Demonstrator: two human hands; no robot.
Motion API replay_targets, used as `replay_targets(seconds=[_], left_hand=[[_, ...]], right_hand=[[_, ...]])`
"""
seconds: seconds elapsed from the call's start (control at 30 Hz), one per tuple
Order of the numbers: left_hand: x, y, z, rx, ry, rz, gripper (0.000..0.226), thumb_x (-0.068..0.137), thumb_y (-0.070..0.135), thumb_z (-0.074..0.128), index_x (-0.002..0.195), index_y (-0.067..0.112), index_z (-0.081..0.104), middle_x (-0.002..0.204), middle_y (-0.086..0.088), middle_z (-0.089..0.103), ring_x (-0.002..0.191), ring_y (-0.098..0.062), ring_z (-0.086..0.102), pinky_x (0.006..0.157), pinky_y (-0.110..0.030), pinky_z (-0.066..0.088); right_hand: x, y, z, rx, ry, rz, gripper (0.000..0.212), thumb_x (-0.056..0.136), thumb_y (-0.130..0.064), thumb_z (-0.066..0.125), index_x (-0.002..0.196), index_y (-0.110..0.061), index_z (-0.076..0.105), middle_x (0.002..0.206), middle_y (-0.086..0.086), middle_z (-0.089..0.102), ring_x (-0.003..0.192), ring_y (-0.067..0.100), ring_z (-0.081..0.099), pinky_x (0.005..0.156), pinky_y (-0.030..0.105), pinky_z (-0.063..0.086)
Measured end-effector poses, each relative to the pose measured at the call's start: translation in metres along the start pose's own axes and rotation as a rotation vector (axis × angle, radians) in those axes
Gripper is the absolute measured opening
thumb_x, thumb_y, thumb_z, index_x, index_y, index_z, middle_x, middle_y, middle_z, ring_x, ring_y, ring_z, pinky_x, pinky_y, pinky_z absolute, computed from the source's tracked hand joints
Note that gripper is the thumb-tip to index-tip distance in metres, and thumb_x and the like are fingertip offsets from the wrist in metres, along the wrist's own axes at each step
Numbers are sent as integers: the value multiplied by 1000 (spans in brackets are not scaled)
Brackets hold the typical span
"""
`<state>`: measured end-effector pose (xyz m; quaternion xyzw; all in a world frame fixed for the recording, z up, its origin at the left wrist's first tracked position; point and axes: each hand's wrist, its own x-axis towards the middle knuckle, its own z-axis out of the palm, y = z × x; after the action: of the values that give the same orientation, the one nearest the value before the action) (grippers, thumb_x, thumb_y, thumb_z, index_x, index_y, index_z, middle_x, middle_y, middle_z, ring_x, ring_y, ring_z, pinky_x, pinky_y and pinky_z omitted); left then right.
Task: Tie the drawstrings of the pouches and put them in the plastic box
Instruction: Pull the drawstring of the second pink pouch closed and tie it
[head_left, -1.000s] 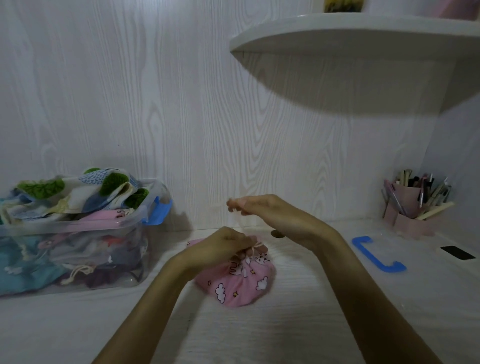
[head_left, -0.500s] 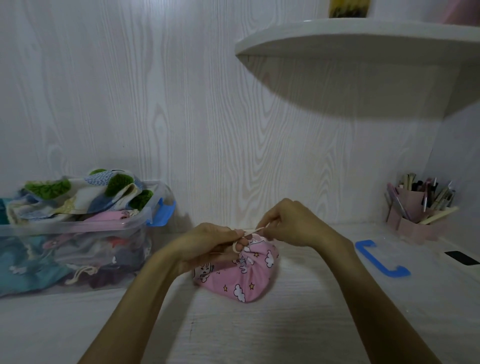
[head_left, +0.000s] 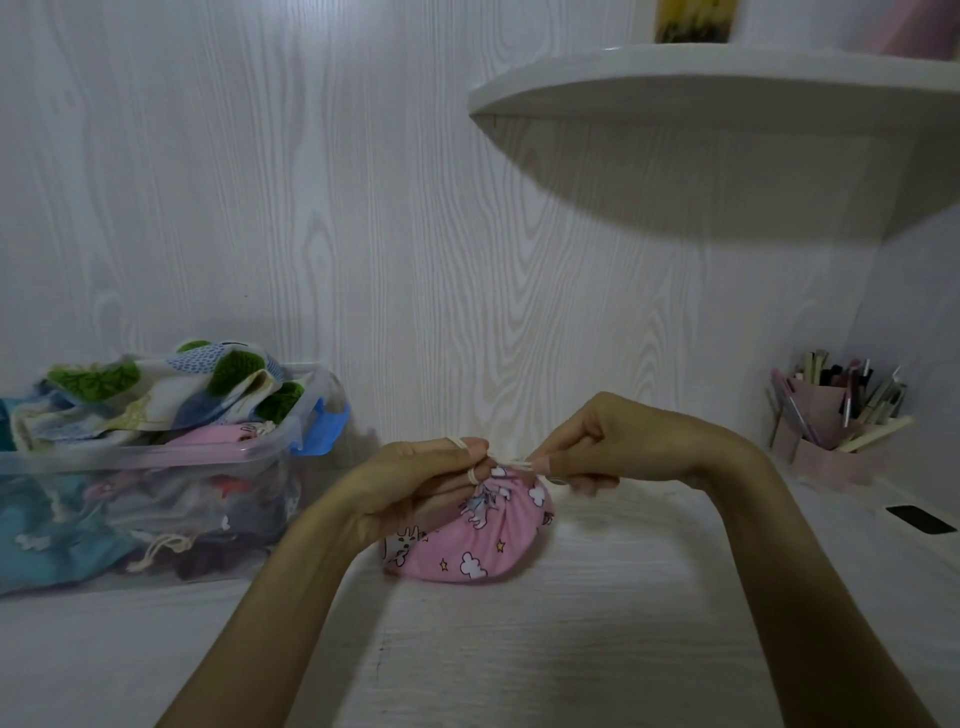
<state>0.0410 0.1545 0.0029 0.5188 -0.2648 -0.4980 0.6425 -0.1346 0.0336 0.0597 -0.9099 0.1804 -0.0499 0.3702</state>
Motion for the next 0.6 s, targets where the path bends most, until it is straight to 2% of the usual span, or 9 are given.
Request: replay_targets(seconds=[0.07, 0.13, 0.17, 0.23, 0.3, 0.4, 0.47, 0.53, 0.6], left_hand=[[0, 1, 0, 14, 33, 34, 13, 78, -3, 66, 86, 4, 73, 83, -10, 75, 68, -11, 72, 68, -17, 57], [-1, 3, -1, 62, 68, 50, 13, 75, -6, 69, 82, 4, 74, 82, -10, 74, 66, -10, 71, 66, -16, 57], [-3, 4, -2, 88, 79, 52, 13, 74, -6, 69, 81, 4, 74, 81, -9, 74, 63, -9, 70, 63, -14, 57], [-4, 5, -3, 146, 69, 61, 13, 73, -4, 70, 82, 4, 74, 79, -8, 73, 63, -8, 69, 60, -13, 55], [-6, 5, -1, 226, 23, 88, 13, 73, -3, 71, 83, 4, 74, 81, -9, 73, 68, -9, 69, 63, -13, 55], [-8, 3, 3, 344, -29, 160, 13, 71, -4, 71, 76, 7, 75, 80, -9, 74, 74, -12, 70, 68, -15, 55], [-9, 4, 2, 420, -9, 215, 12, 70, -3, 73, 74, 9, 75, 77, -9, 73, 75, -13, 70, 70, -17, 55], [-9, 6, 1, 505, 35, 276, 13, 70, -2, 75, 75, 10, 74, 75, -9, 74, 73, -12, 71, 68, -15, 54], [-11, 8, 2, 571, 73, 339, 16, 68, -5, 76, 74, 10, 73, 73, -9, 74, 70, -11, 71, 67, -13, 53]], right_hand=[[-2, -3, 3, -40, -150, 20, 23, 89, -25, 61, 104, -13, 73, 73, -4, 70, 56, 5, 53, 53, 13, 41], [-3, -4, 4, -75, -215, 49, 25, 91, -30, 57, 102, -15, 74, 90, -3, 74, 56, 4, 56, 53, 13, 40], [-3, -3, 3, -90, -177, 72, 26, 92, -34, 55, 99, -17, 74, 96, -3, 74, 56, 4, 57, 52, 13, 39], [1, -1, 2, -150, 30, 94, 25, 93, -37, 52, 94, -23, 73, 100, -3, 72, 57, 6, 55, 54, 13, 40], [9, 0, 6, -197, 178, -11, 20, 94, -30, 54, 106, -25, 68, 106, -4, 67, 68, 12, 60, 63, 18, 49], [21, 0, 22, -232, 20, -109, 29, 94, -21, 54, 122, -24, 61, 109, -9, 61, 88, 13, 63, 79, 21, 50], [26, 2, 29, -197, -8, -110, 28, 93, -19, 56, 120, -19, 64, 110, -4, 65, 83, -2, 62, 80, 19, 49], [29, 6, 30, -131, 57, -109, 24, 91, -20, 60, 113, -19, 68, 104, -3, 67, 67, -15, 57, 77, 17, 46], [30, 9, 31, -102, 95, -87, 21, 90, -23, 62, 109, -20, 70, 97, -6, 65, 59, -16, 55, 66, 12, 41]])
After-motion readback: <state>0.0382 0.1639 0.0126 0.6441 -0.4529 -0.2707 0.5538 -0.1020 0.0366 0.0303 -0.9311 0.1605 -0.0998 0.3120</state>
